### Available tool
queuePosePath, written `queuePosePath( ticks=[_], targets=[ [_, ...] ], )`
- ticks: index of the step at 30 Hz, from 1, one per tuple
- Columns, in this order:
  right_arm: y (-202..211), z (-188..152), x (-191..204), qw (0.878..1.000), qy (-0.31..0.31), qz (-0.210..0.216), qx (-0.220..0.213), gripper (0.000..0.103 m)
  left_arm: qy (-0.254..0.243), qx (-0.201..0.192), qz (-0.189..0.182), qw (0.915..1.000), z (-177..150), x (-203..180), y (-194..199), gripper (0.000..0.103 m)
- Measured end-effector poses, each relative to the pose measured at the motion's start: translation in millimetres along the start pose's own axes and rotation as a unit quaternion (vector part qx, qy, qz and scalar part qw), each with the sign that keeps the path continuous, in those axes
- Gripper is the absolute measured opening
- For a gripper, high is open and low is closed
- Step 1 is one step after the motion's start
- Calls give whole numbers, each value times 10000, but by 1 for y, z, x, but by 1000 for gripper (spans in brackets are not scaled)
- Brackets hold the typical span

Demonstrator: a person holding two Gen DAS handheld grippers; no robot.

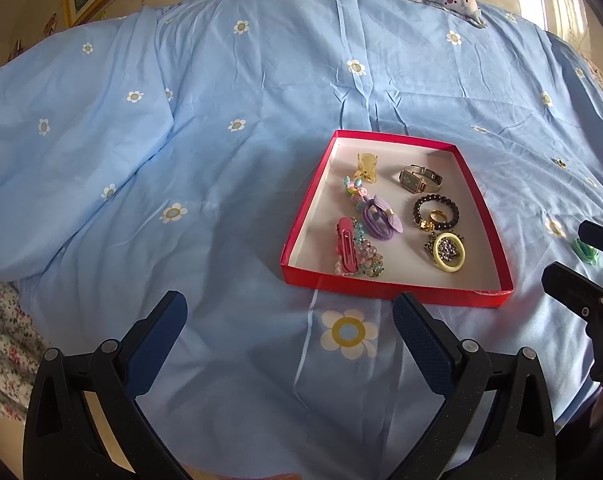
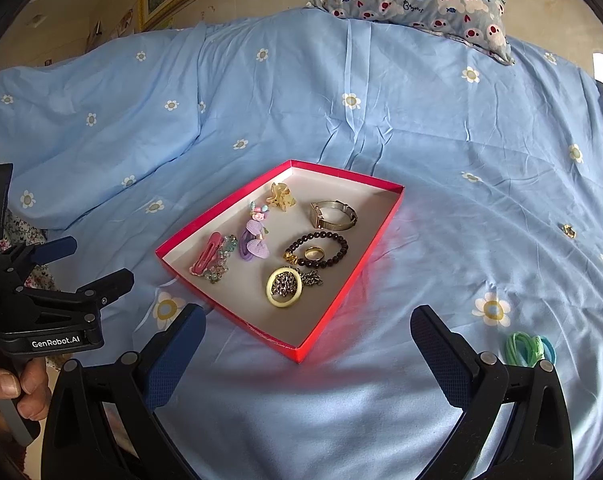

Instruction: Organize jewelry

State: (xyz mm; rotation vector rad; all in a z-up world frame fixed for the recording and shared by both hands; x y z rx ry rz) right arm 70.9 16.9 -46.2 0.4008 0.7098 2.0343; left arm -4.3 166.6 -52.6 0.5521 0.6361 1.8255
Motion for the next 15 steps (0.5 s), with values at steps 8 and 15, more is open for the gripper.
queuePosePath(
  ticks=[8,15],
  targets=[
    [2,1,3,10000,-9,19,-23,103,-3,2,-8,10000,0,0,0,103],
    [3,1,5,10000,-22,28,-25,103,4,9,-19,10000,-1,0,0,103]
  ],
)
Point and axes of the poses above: each gripper's, at about its wrist camera, not at the fingertips, and y roughly against the way its jaws point, x to its left, z to its top, the point moved 8 cm from there along -y, roughly the way its jaws point, and after that the axes turned 8 degrees about -z, right-handed, at the moved point
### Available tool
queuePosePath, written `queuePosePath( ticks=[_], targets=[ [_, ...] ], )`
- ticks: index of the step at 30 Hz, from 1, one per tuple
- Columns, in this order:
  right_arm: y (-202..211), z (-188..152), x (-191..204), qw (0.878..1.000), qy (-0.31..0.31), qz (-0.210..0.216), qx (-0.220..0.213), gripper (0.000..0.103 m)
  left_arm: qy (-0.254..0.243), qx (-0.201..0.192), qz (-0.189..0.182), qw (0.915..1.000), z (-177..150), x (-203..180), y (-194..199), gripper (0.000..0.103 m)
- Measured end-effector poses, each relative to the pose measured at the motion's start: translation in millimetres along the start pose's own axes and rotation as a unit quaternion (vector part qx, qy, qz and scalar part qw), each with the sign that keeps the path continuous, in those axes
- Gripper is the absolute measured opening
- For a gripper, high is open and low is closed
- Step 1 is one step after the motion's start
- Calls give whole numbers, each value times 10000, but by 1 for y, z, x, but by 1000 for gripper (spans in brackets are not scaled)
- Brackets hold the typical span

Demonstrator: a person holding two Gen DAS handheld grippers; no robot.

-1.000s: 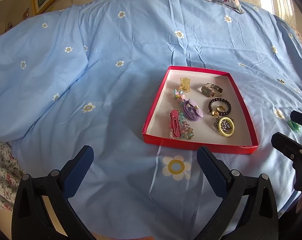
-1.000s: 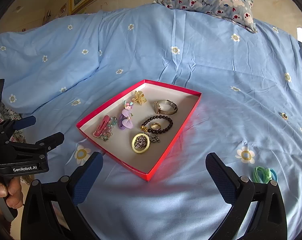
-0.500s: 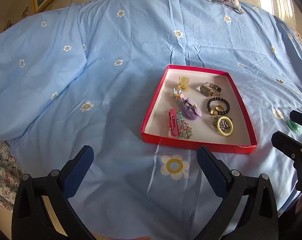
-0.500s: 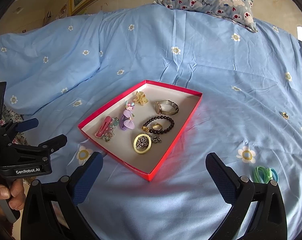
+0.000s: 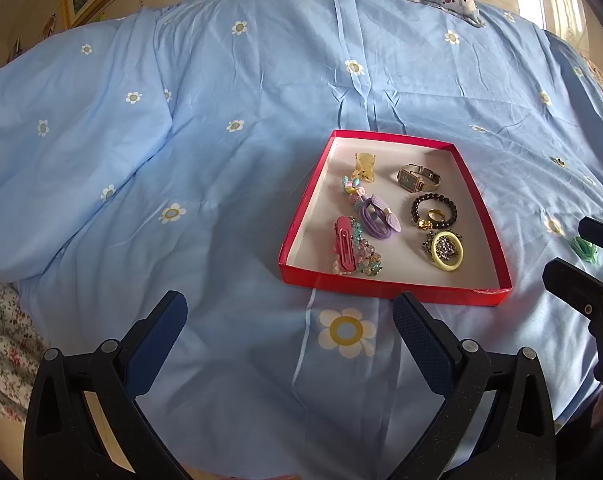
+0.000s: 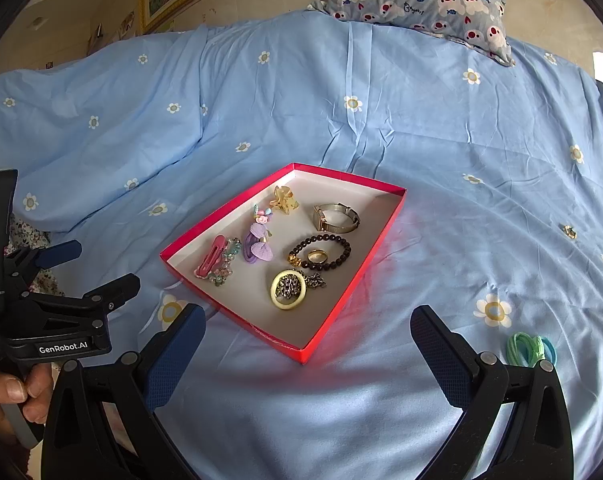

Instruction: Organize jewelry

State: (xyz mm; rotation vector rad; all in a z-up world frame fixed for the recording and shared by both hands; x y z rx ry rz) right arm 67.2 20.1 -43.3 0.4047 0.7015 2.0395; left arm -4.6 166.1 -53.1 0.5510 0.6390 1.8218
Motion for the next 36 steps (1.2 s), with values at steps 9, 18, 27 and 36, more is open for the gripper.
queuePosePath(
  ticks=[9,18,27,36],
  targets=[
    [2,1,2,10000,-8,37,-9,103,44,-46,-51,10000,0,-1,1,103],
    [2,1,2,10000,-14,40,-5,103,42,-35,-97,9999,1,0,-1,103],
    [2,1,2,10000,-21,46,-5,103,41,-40,-121,9999,1,-2,-2,103],
    [2,1,2,10000,-25,42,1,103,46,-36,-133,9999,0,-2,-1,103]
  ],
)
Point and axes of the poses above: each gripper's, at about its wrist camera, not at the fingertips, and y roughly against the way its jaws point, x to its left, z to its top, the point moved 8 cm from there along -y, roughly the way its jaws point, and after that the axes turned 8 degrees about -z, right-handed, at the moved point
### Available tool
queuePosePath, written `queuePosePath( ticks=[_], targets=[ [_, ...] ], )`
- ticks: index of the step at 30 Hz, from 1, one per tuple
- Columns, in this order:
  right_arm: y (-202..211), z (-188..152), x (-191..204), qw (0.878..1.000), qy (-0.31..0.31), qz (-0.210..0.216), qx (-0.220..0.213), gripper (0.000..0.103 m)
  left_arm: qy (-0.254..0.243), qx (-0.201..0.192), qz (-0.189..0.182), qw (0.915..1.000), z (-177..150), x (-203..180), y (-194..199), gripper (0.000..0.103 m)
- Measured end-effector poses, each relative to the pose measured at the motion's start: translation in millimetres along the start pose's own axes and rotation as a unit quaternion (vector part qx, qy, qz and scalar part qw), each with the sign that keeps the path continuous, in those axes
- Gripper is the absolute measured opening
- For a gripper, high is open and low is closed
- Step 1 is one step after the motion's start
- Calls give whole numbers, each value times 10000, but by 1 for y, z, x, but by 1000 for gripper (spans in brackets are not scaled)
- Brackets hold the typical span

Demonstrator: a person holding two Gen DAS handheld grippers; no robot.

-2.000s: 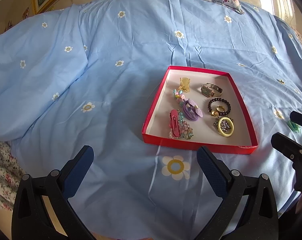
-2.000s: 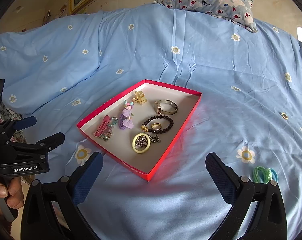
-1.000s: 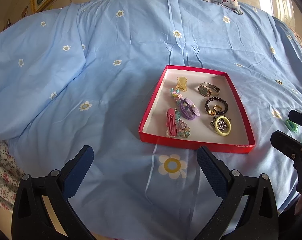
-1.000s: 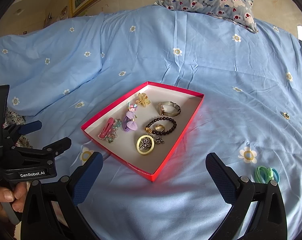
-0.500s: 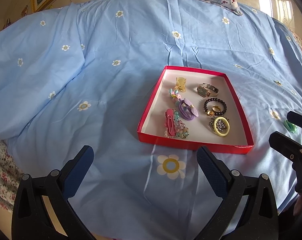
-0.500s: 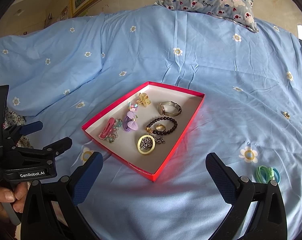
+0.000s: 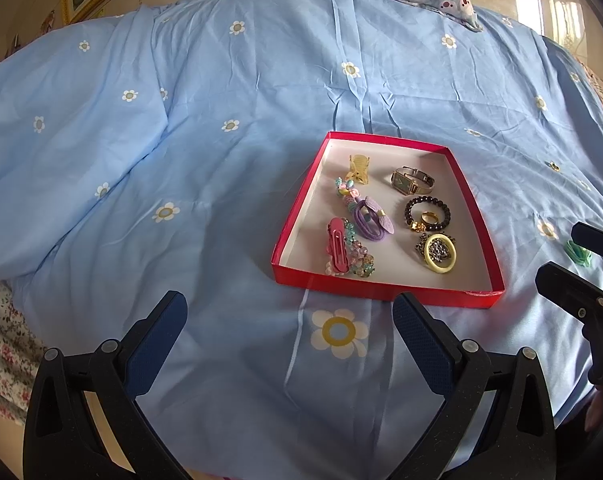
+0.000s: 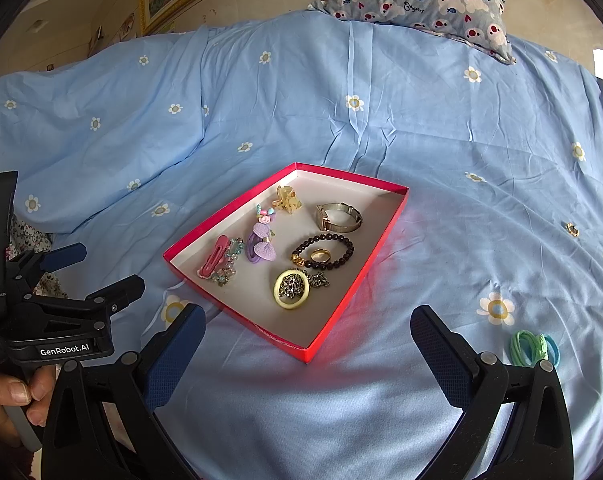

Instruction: Organize jewelry

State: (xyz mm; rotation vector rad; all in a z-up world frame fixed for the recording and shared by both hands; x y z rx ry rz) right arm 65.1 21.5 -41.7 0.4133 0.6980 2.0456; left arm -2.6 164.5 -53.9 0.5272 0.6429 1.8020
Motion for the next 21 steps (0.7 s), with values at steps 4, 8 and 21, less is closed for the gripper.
queuePosePath(
  ticks=[4,8,21],
  targets=[
    [0,0,0,10000,-6,5,2,103,-4,3,-14,10000,0,-1,-1,103],
    [0,0,-1,10000,-5,3,-1,103,1,3,-21,10000,0,-1,0,103],
    [-4,-1,-2,10000,-60,10,55,103,3,44,-130,9999,6,-5,-7,103]
  ],
)
Point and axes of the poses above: each gripper's, at about its wrist camera, not at the fingertips, and y roughly against the way its jaws point, x to its left, z to its top, the point moved 8 cm from there along -y, roughly the way its jaws point, and after that the axes turned 8 degrees about -z, right-handed, at the moved point
